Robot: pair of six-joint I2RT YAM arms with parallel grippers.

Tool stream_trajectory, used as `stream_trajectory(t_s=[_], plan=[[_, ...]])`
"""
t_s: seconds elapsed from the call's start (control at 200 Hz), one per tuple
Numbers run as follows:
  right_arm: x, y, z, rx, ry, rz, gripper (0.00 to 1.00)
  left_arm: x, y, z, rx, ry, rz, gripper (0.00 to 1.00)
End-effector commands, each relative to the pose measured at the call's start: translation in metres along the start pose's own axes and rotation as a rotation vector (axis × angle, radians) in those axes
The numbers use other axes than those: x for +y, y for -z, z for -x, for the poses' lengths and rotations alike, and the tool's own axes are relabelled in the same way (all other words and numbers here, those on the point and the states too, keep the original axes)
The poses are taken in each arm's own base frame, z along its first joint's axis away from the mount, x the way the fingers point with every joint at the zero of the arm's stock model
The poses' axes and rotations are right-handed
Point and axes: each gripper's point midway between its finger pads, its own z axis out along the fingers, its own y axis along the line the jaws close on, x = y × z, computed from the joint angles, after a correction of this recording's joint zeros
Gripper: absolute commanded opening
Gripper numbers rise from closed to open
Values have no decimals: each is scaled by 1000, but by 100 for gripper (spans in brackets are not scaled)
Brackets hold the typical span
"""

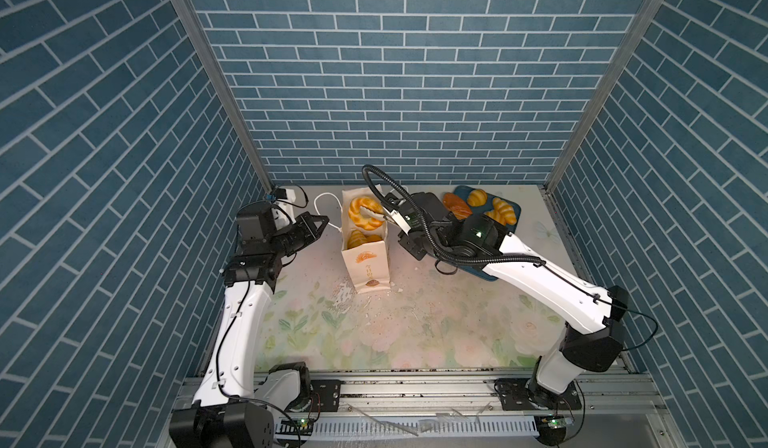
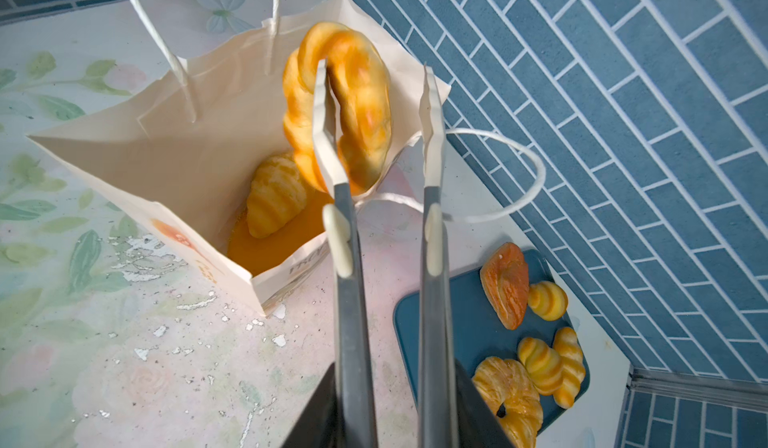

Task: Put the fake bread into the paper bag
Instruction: 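Carry the bun over the paper bag and open the tongs to drop it, then move the empty tongs back over the tray with the right gripper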

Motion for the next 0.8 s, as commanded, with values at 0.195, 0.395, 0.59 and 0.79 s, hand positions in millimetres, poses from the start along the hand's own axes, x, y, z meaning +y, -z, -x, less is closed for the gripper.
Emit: stream_trajectory(t_s=[0.195, 0.395, 0.59, 0.79], plan=[[-15, 31, 33, -139, -36, -28, 43, -3, 2, 6, -10, -19, 5, 9], [-32, 61, 61, -272, -116, -30, 43, -4, 1, 8, -14, -19, 2, 8], [-75, 87, 60, -315, -230, -154, 44, -3, 2, 7, -15, -17, 2, 9], [-135, 96, 11, -221, -430, -305, 45, -6, 4, 6, -14, -21, -3, 9]])
